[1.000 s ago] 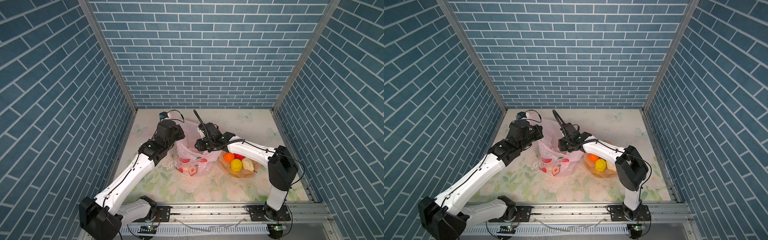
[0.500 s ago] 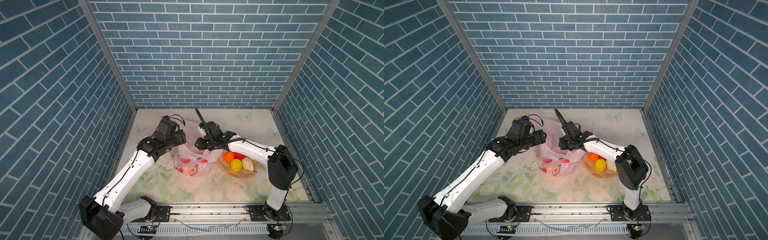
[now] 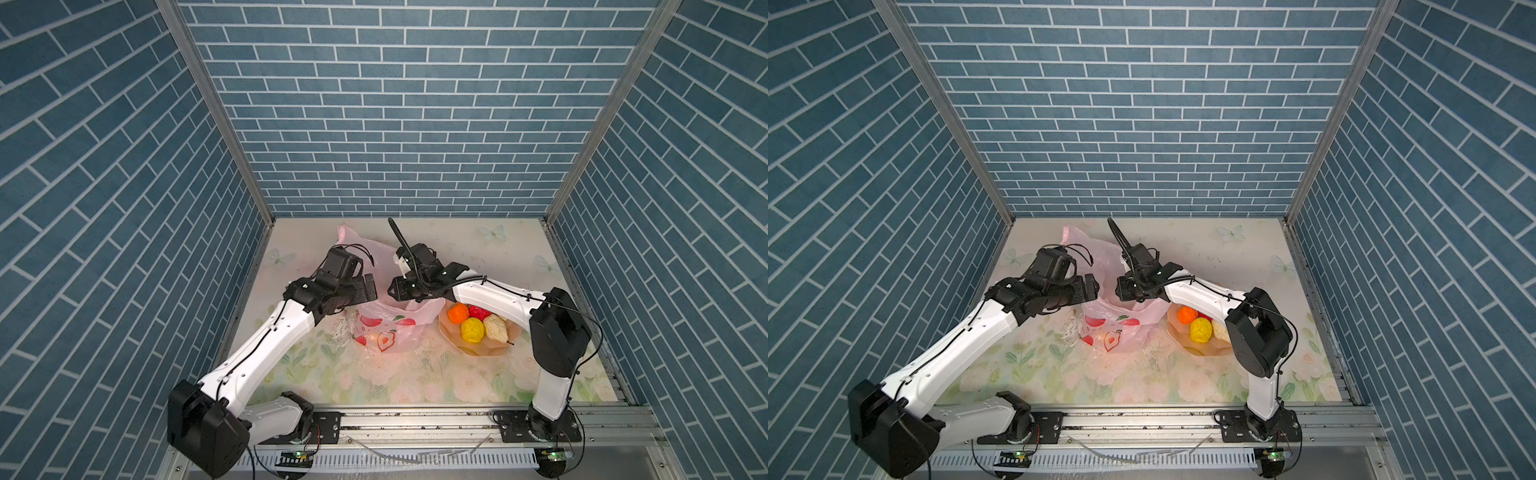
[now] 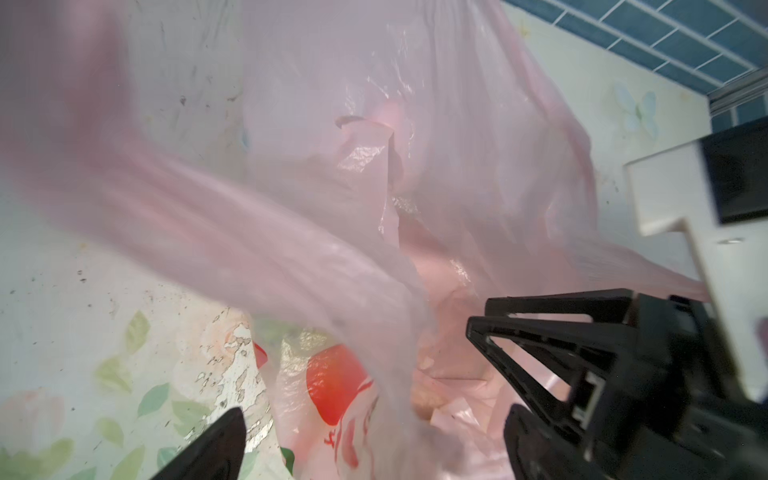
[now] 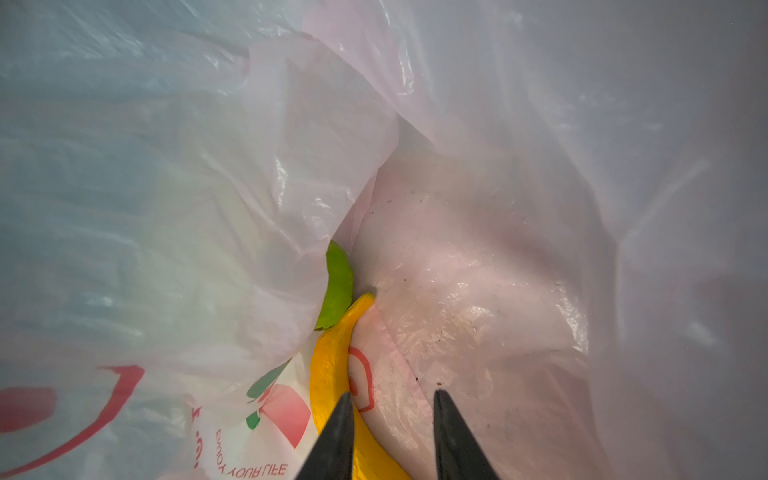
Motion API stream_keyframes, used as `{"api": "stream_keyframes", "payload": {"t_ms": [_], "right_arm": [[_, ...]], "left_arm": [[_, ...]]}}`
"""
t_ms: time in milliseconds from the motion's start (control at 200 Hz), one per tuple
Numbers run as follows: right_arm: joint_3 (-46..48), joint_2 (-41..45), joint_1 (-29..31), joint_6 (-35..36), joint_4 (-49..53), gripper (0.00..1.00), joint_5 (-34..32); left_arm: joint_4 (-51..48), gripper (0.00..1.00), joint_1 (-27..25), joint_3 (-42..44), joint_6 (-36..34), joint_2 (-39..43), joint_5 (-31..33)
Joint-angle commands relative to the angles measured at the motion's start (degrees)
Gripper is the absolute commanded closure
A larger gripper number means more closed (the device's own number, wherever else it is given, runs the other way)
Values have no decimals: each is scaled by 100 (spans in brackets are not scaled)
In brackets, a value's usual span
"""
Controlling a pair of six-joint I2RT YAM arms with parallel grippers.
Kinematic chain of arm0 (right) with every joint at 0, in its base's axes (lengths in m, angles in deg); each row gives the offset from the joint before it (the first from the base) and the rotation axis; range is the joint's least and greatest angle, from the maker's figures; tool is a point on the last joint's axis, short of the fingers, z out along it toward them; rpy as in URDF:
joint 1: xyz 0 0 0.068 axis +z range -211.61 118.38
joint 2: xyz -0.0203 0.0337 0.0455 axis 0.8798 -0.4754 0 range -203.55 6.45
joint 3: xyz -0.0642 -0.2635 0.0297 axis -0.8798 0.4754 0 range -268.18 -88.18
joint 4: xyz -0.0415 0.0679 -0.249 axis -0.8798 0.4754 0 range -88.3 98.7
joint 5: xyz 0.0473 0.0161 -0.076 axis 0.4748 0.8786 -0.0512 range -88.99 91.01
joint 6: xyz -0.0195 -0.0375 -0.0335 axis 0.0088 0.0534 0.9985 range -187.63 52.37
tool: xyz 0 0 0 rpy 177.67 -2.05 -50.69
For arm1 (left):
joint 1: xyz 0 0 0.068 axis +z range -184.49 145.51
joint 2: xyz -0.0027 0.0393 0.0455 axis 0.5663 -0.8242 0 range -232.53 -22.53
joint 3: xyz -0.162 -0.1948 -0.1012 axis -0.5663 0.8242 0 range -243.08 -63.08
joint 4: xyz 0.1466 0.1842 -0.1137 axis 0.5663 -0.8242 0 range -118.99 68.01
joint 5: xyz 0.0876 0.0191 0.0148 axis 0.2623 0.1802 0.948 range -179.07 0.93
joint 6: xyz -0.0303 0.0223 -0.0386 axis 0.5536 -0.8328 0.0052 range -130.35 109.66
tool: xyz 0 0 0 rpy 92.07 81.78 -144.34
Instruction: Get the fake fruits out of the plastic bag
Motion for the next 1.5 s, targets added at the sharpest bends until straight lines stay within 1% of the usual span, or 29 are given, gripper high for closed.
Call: {"api": "stream_keyframes", "payload": {"t_ms": [0,35,85,150,255,310,345,470,645,960,1085,1175,1270,1365,1495], "right_arm": [[-258,9,-6,-96,37,67,12],[-244,21,5,-96,35,67,-6],[-223,37,-14,-96,54,67,-33],[-194,65,5,-104,54,67,-73],[-148,96,-9,-109,59,67,-121],[-132,89,-4,-113,58,67,-156],[-147,84,-9,-105,61,67,-174],[-186,11,-21,-124,59,67,-217],[-294,-108,-53,-123,99,67,-208],[-384,-211,-121,-140,91,67,-228],[-374,-203,-124,-143,110,67,-181],[-325,-153,-126,-131,98,67,-124],[-197,-45,-105,-8,47,66,8],[-69,52,-60,127,15,65,104],[-90,52,104,283,194,64,231]], "left_arm": [[908,10,31,128,-2,-320,-185],[1030,17,47,117,-9,-467,-219],[1141,35,60,74,-23,-720,-259],[1247,54,86,-12,-40,-968,-327],[1375,72,92,-151,-93,-1128,-331],[1403,79,97,-232,-127,-1099,-292],[1426,82,100,-280,-154,-1047,-282],[1501,86,100,-344,-230,-703,-159],[1452,87,96,-479,-446,-293,-36],[1297,88,96,-1030,-826,-399,-350],[1057,88,98,-1087,-907,-391,-425],[796,88,96,-865,-947,-262,-467],[601,88,97,-314,-932,63,-348],[550,90,93,312,-834,418,-208],[499,91,91,989,-623,878,89]]}}
